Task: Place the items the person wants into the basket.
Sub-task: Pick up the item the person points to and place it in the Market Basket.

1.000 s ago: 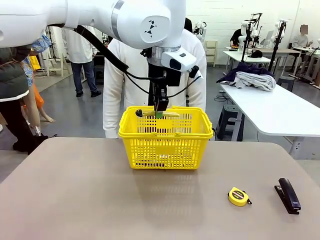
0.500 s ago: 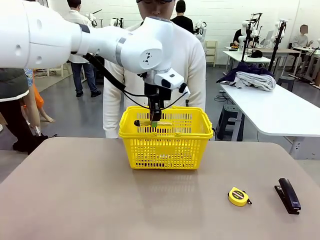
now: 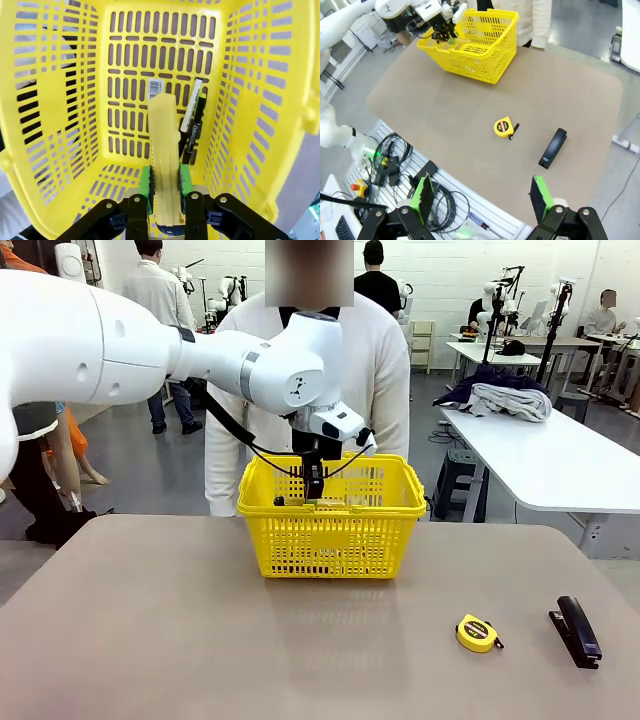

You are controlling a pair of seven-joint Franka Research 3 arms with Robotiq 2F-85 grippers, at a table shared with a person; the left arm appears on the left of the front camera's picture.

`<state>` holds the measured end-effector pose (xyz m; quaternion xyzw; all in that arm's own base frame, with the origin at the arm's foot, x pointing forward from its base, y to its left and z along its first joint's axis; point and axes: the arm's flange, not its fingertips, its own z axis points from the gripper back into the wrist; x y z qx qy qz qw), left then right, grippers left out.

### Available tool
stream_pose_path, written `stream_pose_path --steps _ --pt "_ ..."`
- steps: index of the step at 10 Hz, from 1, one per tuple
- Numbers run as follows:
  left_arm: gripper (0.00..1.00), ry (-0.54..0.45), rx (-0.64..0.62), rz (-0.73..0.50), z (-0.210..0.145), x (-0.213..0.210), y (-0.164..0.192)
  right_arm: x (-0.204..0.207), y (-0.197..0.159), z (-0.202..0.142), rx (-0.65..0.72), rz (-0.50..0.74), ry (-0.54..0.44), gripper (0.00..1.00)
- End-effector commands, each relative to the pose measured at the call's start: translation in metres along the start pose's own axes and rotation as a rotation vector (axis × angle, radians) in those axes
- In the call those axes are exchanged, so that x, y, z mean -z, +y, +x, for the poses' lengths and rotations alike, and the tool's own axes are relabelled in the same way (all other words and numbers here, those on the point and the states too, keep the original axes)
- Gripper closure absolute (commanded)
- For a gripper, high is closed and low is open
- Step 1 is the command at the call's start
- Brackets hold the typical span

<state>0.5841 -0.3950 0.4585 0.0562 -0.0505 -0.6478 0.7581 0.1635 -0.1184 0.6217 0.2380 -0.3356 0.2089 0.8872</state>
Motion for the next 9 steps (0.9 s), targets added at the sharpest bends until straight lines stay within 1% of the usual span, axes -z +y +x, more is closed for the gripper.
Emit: stream_pose_path --steps 1,3,4,5,6,9 --pt "0.73 -0.046 0.022 0.006 -0.001 0.012 0.008 0.001 0.000 0.000 -0.012 0.020 -0.003 0.00" --pt "0.73 -0.060 0.022 0.004 0.001 0.024 0.011 0.001 0.000 0.000 -0.012 0.020 -0.003 0.00" --pt "0.41 -0.068 0.023 0.006 0.002 0.025 0.011 0.001 0.000 0.000 -0.012 0.020 -0.003 0.00" --pt "0.13 -0.068 0.031 0.005 0.003 0.026 0.009 0.001 0.000 0.000 -0.012 0.020 -0.003 0.00" --pt "0.00 -0.065 0.036 -0.001 0.003 0.026 0.009 0.001 0.000 0.000 -0.012 0.020 -0.003 0.00" --pt "0.00 -0.066 0.044 0.001 0.002 0.023 0.007 0.001 0.000 0.000 -0.012 0.020 -0.003 0.00"
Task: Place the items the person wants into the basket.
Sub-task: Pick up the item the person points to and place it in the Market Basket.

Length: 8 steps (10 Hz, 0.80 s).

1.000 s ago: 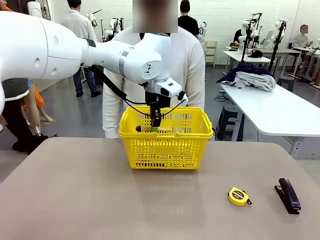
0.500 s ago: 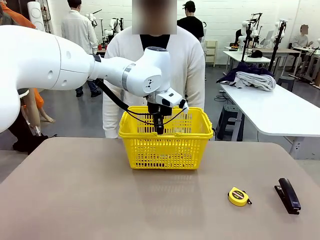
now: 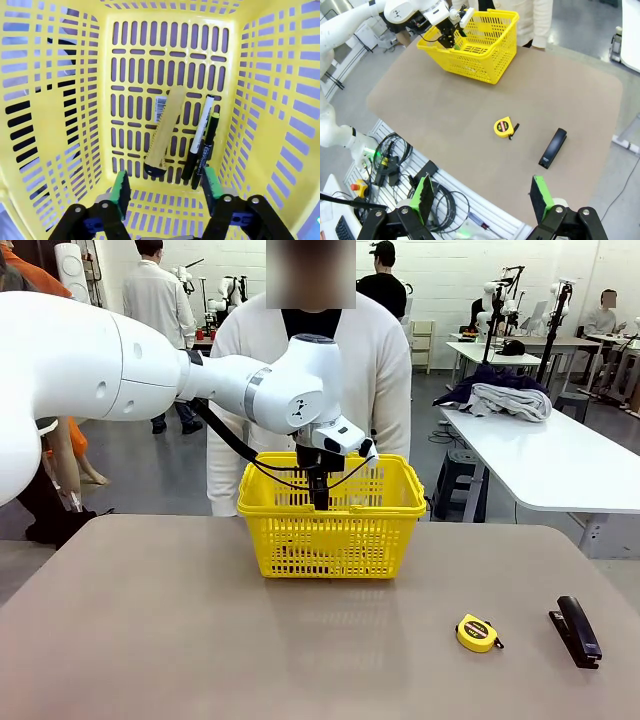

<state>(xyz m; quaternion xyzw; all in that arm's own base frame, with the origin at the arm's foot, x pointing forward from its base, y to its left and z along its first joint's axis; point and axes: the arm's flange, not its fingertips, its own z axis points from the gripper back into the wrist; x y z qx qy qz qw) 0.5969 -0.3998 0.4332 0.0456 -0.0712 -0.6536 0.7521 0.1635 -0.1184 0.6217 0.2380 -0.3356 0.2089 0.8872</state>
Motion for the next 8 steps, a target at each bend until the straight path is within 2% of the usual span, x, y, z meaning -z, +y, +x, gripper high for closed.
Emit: stream_pose_path --steps 1,6,7,8 --pt "0.00 -0.015 0.034 -0.008 -0.003 -0.005 -0.001 0.001 0.000 0.000 -0.012 0.021 -0.003 0.00" --pt "0.00 0.003 0.009 -0.012 -0.006 -0.018 -0.002 0.001 0.000 0.000 -0.012 0.021 -0.003 0.00" --pt "0.00 -0.016 0.022 -0.018 -0.012 -0.045 -0.005 0.001 0.000 0.000 -0.012 0.021 -0.003 0.00" --pt "0.00 -0.008 0.025 0.010 -0.021 -0.090 -0.021 0.001 0.000 0.000 -0.012 0.021 -0.003 0.00"
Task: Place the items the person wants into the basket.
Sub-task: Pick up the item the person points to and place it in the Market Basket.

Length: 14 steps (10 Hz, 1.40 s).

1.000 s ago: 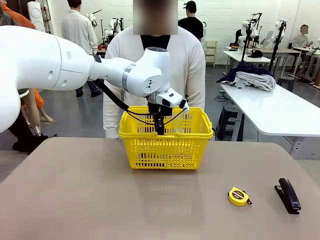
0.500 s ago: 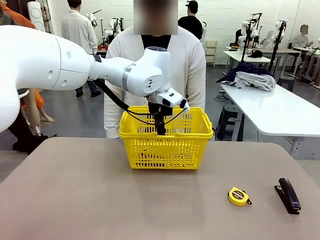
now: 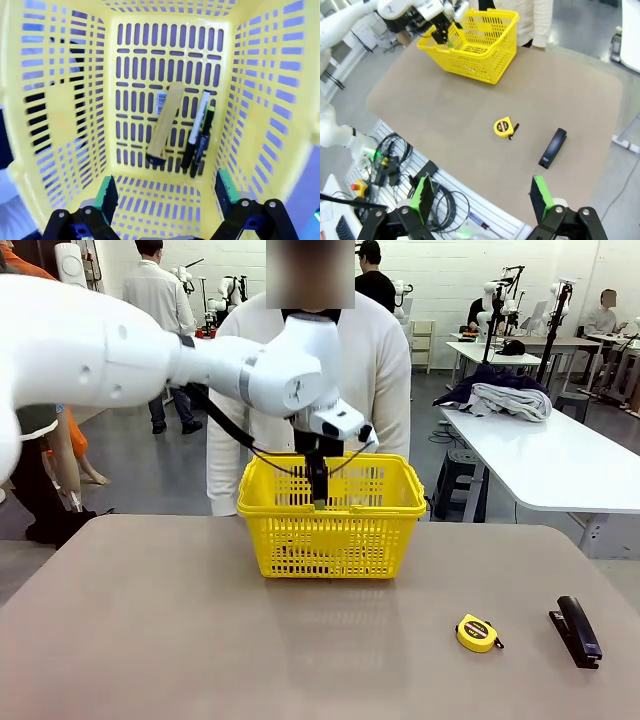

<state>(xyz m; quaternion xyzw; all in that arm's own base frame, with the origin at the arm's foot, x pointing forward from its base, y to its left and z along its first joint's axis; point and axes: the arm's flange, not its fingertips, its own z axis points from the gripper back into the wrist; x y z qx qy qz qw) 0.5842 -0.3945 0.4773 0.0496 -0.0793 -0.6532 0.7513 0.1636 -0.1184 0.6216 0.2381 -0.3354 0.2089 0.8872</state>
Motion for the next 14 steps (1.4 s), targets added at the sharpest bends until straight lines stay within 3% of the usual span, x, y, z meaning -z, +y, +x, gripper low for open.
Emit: stream_pose_path --steps 1,3,7,10,11,14 --pt "0.00 0.008 0.033 0.021 -0.027 -0.080 -0.034 0.001 0.000 0.000 -0.012 0.020 -0.004 0.00" --pt "0.00 -0.036 0.039 0.033 -0.051 -0.122 -0.074 0.001 0.000 0.000 -0.012 0.020 -0.004 0.00" --pt "0.00 -0.136 -0.004 0.062 -0.092 -0.127 -0.143 0.001 0.000 0.000 -0.012 0.020 -0.004 0.00" --pt "0.00 -0.131 -0.038 0.076 -0.103 -0.126 -0.150 0.001 0.000 0.000 -0.012 0.020 -0.004 0.00" --pt "0.00 -0.110 -0.050 0.069 -0.088 -0.129 -0.144 0.001 0.000 0.000 -0.012 0.020 -0.004 0.00" --pt "0.00 -0.110 -0.050 0.069 -0.088 -0.129 -0.144 0.001 0.000 0.000 -0.012 0.020 -0.004 0.00"
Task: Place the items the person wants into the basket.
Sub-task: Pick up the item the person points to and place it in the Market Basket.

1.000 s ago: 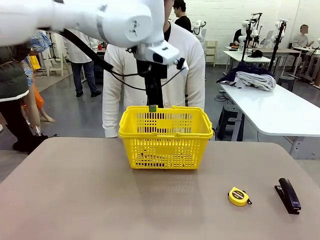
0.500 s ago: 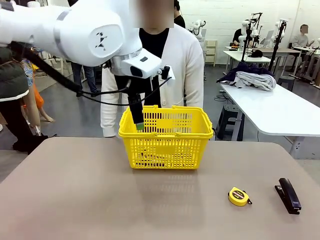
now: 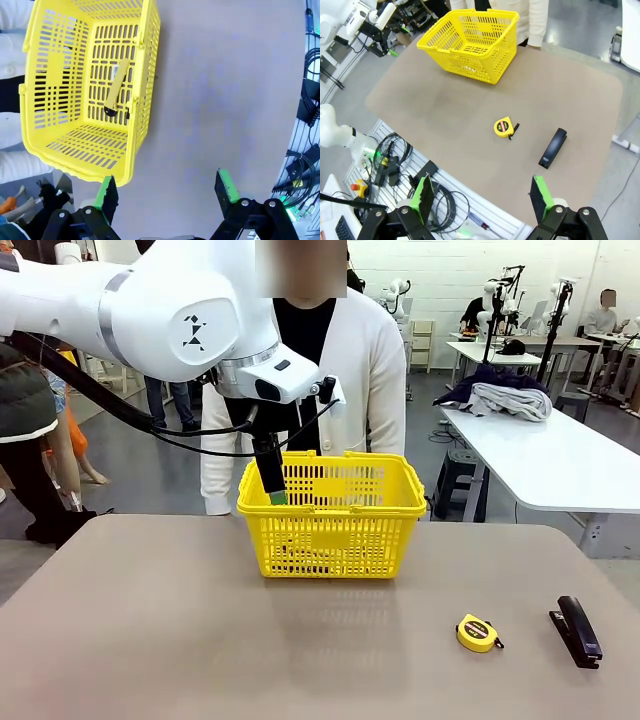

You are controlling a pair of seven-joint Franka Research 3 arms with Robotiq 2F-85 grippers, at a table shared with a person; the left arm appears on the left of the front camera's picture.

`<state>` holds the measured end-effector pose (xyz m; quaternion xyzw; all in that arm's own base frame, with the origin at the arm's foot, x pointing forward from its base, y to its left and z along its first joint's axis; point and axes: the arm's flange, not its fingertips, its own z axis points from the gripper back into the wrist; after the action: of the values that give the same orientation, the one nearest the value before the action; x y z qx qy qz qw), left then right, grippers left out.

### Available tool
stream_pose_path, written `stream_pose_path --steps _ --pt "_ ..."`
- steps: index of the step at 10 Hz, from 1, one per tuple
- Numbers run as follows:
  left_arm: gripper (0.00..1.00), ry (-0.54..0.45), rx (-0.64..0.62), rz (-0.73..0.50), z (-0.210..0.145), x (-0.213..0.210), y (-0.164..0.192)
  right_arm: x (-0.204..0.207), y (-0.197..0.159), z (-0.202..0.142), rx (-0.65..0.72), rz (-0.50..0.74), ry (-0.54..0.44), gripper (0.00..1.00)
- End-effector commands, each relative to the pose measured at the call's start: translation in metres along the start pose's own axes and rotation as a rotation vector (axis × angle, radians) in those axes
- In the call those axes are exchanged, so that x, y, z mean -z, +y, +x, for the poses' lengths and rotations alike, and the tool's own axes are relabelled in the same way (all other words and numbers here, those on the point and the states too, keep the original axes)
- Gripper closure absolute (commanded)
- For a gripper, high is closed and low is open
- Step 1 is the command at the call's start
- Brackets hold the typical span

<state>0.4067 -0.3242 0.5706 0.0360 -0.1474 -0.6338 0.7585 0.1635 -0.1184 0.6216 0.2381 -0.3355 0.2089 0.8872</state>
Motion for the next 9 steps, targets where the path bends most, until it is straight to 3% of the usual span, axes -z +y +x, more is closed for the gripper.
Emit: stream_pose_path --steps 1,3,4,5,7,9 --pt "0.00 0.007 -0.002 -0.002 0.001 -0.002 0.003 0.001 0.000 0.000 -0.012 0.020 -0.004 0.00" --pt "0.00 0.000 0.001 -0.001 0.001 0.000 0.000 0.001 0.000 0.000 -0.012 0.020 -0.004 0.00" --pt "0.00 -0.162 0.027 -0.102 -0.025 -0.016 -0.012 0.001 0.000 0.000 -0.012 0.020 -0.004 0.00" --pt "0.00 -0.365 -0.016 -0.111 -0.077 -0.049 -0.007 0.001 0.000 0.000 -0.012 0.020 -0.004 0.00" --pt "0.00 -0.623 -0.096 -0.093 -0.174 -0.110 -0.034 0.001 0.000 0.000 -0.012 0.020 -0.004 0.00" --pt "0.00 -0.655 -0.119 -0.114 -0.246 -0.145 -0.045 0.001 0.000 0.000 -0.012 0.020 -0.004 0.00"
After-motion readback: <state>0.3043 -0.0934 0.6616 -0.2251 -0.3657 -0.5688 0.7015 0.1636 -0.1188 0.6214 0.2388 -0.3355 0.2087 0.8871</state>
